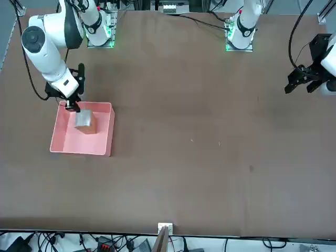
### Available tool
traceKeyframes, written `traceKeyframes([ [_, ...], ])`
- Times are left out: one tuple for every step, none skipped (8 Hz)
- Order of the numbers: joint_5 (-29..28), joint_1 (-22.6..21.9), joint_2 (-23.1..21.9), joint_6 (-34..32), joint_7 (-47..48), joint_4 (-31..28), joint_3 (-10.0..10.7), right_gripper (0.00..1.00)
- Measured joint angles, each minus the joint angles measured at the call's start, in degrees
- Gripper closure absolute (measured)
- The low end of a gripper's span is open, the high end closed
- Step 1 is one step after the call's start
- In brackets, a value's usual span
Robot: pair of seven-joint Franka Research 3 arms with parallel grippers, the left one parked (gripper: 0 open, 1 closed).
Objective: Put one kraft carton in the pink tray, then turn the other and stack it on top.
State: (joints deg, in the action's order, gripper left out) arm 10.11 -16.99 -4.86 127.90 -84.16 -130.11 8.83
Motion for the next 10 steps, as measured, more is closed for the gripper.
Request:
traceKeyframes([
  [0.0,0.2,0.0,0.0,0.0,0.1,0.0,0.19],
  [0.0,0.5,-0.1,-0.5,0.5,0.7,0.0,0.01],
  [0.0,0.9,-0.2,-2.5,2.3,2.3,0.1,0.00],
  [0.0,1.6,-0.4,-6.2,5.5,5.4,0.2,0.00],
  [0.0,2.2,-0.5,-10.1,8.8,9.7,0.2,0.00],
  [0.0,2.6,-0.5,-13.3,12.2,14.1,0.2,0.00],
  [0.0,2.7,-0.4,-16.2,16.5,18.1,0.3,0.00],
  [0.0,2.7,-0.2,-18.7,22.3,21.7,0.2,0.00],
  [0.0,2.7,0.0,-20.6,29.0,25.1,0.2,0.00],
  [0.0,2.9,0.0,-21.5,35.2,27.6,0.3,0.00],
])
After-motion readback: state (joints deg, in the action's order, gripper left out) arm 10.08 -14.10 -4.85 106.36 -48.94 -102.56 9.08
